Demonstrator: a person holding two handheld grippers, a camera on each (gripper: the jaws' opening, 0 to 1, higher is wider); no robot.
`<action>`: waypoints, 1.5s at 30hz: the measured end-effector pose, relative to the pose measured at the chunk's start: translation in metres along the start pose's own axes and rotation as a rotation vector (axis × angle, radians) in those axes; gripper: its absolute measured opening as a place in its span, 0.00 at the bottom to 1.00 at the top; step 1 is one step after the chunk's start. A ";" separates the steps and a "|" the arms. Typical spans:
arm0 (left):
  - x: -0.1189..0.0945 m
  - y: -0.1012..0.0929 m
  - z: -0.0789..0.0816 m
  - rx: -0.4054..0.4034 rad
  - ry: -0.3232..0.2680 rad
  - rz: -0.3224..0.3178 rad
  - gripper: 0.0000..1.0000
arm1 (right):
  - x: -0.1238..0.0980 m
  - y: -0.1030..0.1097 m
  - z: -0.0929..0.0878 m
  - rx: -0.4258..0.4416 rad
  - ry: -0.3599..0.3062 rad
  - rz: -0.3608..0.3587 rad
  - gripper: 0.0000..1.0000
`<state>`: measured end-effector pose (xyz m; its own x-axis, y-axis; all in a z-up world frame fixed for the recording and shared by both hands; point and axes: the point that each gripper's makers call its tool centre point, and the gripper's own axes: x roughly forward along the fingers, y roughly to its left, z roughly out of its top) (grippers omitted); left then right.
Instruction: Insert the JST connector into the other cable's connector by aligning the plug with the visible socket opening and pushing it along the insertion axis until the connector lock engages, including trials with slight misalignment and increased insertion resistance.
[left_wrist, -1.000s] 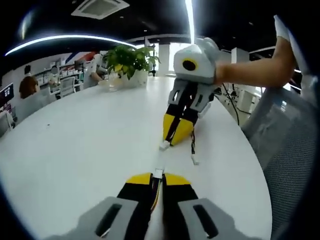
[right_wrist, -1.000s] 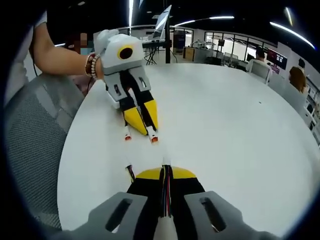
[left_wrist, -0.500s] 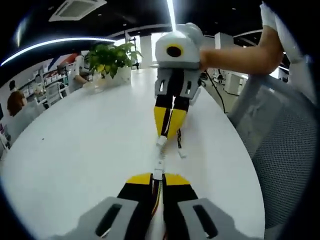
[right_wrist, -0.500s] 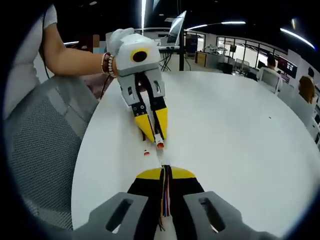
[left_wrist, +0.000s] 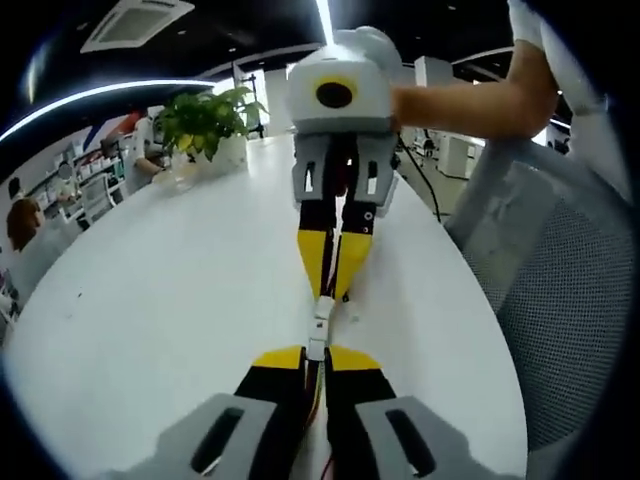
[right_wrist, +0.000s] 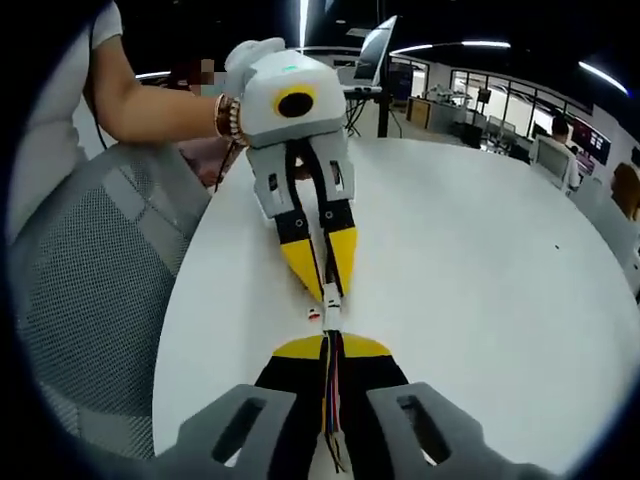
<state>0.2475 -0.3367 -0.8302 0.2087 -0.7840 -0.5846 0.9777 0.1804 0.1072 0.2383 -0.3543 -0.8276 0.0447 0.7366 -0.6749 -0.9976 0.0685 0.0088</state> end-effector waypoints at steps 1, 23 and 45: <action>0.001 -0.003 -0.003 0.012 0.022 -0.010 0.00 | 0.000 0.000 0.000 0.000 0.001 0.000 0.01; 0.005 -0.004 -0.001 0.063 0.057 0.012 0.00 | 0.004 0.004 -0.008 0.020 0.088 0.007 0.00; 0.010 -0.003 -0.010 0.094 0.037 0.020 0.00 | 0.013 -0.002 -0.021 0.048 0.106 0.033 0.00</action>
<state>0.2465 -0.3396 -0.8443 0.2294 -0.7580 -0.6105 0.9714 0.1385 0.1931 0.2395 -0.3591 -0.8524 0.0039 0.6639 -0.7478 -0.9947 0.0795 0.0653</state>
